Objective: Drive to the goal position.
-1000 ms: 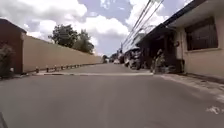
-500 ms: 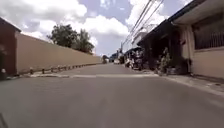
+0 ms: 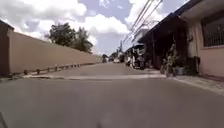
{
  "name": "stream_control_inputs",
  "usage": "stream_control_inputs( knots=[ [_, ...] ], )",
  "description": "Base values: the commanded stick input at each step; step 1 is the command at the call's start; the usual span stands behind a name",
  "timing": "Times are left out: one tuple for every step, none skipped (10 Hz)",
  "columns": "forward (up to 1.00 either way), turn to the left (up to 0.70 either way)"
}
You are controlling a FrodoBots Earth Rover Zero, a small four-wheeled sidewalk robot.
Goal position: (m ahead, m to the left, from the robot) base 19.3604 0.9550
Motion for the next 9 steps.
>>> stream_control_inputs(
  knots=[
    [1.0, 0.0],
    [1.0, 0.0],
    [1.0, 0.0],
    [1.0, 0.0],
    [1.0, 0.0],
    [1.0, 0.0],
    [1.0, 0.0],
    [1.0, 0.0],
    [1.0, 0.0]
  ],
)
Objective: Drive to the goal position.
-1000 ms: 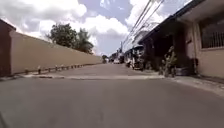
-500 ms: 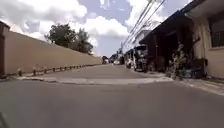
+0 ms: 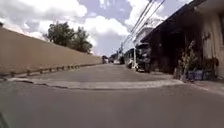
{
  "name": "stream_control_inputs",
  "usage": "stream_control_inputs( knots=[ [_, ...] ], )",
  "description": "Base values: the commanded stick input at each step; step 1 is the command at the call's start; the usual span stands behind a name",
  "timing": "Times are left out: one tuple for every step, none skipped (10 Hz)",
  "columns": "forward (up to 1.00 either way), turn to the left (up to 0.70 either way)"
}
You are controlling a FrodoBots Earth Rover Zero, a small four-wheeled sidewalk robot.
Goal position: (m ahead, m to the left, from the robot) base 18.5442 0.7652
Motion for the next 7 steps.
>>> stream_control_inputs(
  knots=[
    [1.0, 0.0],
    [1.0, 0.0],
    [1.0, 0.0],
    [1.0, 0.0],
    [1.0, 0.0],
    [1.0, 0.0],
    [1.0, 0.0]
  ],
)
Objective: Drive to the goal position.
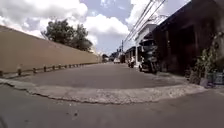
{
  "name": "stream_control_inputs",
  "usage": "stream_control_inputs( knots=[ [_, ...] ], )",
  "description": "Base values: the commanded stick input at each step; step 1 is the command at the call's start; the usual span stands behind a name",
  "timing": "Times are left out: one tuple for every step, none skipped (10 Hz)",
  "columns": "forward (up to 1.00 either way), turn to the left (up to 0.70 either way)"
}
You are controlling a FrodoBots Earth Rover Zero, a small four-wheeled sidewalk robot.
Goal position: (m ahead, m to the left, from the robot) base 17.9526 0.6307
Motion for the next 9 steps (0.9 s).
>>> stream_control_inputs(
  knots=[
    [1.0, 0.0],
    [1.0, 0.0],
    [1.0, 0.0],
    [1.0, 0.0],
    [1.0, 0.0],
    [1.0, 0.0],
    [1.0, 0.0],
    [1.0, 0.0],
    [1.0, 0.0]
  ],
)
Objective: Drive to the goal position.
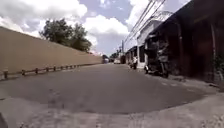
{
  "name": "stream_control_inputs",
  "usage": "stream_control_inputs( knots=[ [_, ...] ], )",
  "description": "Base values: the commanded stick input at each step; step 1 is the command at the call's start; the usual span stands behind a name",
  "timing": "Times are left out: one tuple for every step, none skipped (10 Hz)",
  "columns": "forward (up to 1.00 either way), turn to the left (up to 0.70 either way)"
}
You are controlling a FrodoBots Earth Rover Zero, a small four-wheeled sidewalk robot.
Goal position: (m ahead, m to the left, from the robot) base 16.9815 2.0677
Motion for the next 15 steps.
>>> stream_control_inputs(
  knots=[
    [1.0, 0.0],
    [1.0, 0.0],
    [1.0, 0.0],
    [1.0, 0.0],
    [1.0, 0.0],
    [1.0, 0.0],
    [1.0, 0.0],
    [1.0, 0.0],
    [1.0, 0.0],
    [1.0, 0.0],
    [1.0, 0.0],
    [1.0, 0.0],
    [1.0, 0.0],
    [1.0, 0.0],
    [1.0, 0.0]
  ],
)
